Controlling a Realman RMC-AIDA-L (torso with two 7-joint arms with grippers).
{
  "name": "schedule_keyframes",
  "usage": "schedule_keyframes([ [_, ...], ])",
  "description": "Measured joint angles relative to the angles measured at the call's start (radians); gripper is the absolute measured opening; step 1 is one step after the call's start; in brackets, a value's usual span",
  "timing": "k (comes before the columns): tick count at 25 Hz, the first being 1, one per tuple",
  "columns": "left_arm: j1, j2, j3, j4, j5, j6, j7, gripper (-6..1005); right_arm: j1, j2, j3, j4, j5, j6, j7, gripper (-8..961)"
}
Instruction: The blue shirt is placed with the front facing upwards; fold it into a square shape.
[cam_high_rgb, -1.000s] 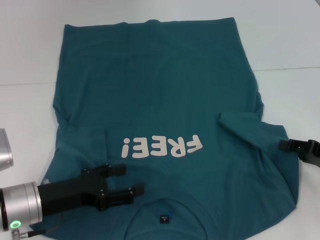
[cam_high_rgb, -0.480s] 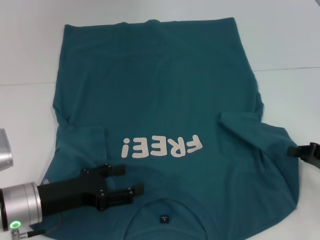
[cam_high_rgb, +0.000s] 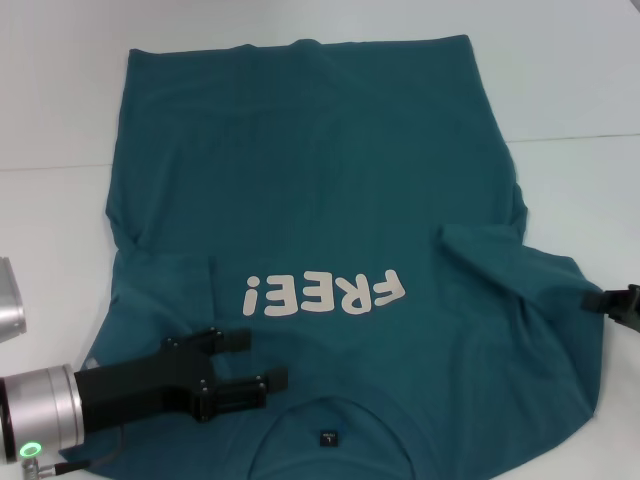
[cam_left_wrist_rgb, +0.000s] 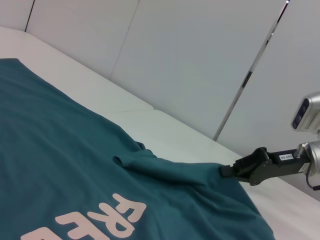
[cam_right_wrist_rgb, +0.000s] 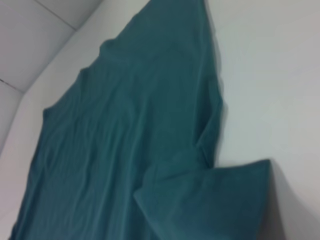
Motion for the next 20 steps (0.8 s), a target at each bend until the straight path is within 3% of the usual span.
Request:
schedule_keyframes([
  [7, 0.004, 0.000, -0.004, 0.000, -0.001, 0.002, 0.000, 878, -0.034, -0.006, 0.095, -0.008, 0.001, -0.073, -0.037, 0],
  [20, 0.006, -0.002, -0.001, -0.002, -0.005, 0.000, 0.000, 878, -0.056, 0.000, 0.132, -0.010, 0.002, -0.158, -0.085, 1],
])
